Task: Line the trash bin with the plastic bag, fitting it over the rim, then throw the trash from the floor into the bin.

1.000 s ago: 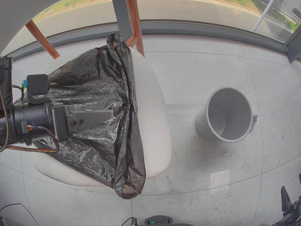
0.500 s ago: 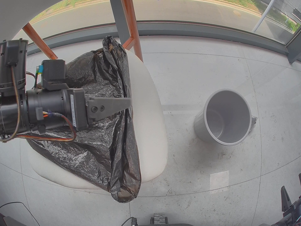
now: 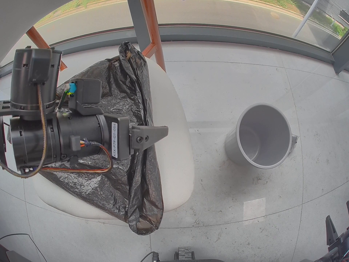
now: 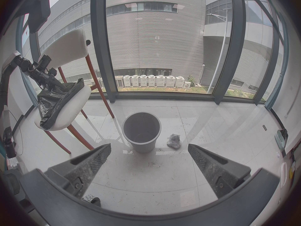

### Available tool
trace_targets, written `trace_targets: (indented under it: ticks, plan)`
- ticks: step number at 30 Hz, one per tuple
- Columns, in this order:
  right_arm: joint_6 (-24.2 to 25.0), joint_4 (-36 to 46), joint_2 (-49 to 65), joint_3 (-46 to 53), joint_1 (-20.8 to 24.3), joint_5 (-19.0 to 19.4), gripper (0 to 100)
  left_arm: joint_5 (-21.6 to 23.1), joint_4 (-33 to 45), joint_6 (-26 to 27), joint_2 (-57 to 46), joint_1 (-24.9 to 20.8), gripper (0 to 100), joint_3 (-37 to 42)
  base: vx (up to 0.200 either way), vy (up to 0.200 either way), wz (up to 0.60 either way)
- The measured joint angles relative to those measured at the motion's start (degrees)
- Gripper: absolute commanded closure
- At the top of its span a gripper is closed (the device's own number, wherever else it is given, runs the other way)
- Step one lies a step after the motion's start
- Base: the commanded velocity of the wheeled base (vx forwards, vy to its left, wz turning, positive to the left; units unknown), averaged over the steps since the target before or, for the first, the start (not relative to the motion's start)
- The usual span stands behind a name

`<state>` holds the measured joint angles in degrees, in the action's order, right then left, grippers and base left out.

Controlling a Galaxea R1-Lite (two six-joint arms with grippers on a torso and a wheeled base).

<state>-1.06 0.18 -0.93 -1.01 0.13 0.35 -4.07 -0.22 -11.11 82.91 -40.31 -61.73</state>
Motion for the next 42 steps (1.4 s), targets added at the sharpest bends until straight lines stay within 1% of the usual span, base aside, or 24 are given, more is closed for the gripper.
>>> trace_targets:
  ticks: [3, 9, 19, 23, 31, 32, 42]
  plan:
    - [0.0, 0.0, 0.0, 0.0, 0.0, 0.1, 0, -2.2, 0.0, 0.1, 1.0, 0.0, 0, -0.1, 0.000, 0.000, 0.00]
    - [0.0, 0.0, 0.0, 0.0, 0.0, 0.1, 0, -2.7, 0.0, 1.5, 2.8, -0.1, 0, -1.0, 0.000, 0.000, 0.00]
    - [-0.1, 0.0, 0.0, 0.0, 0.0, 0.1, 0, -3.0, 1.7, 1.7, 4.7, -1.4, 0, -4.4, 0.000, 0.000, 0.00]
    - [-0.1, 0.0, 0.0, 0.0, 0.0, 0.1, 0, -4.7, 1.6, 1.7, 5.8, -2.3, 0, -4.8, 0.000, 0.000, 0.00]
    - [-0.1, 0.0, 0.0, 0.0, 0.0, 0.1, 0, -5.3, 1.6, 1.7, 7.2, -2.8, 0, -4.6, 0.000, 0.000, 0.00]
    - [-0.2, 0.0, 0.0, 0.0, 0.0, 0.1, 0, -5.3, 1.5, 1.7, 7.3, -2.8, 100, -4.6, 0.000, 0.000, 0.00]
    - [-0.1, 0.0, 0.0, 0.0, 0.0, 0.2, 0, -5.2, 1.5, 1.7, 8.6, -2.9, 100, -4.7, 0.000, 0.000, 0.00]
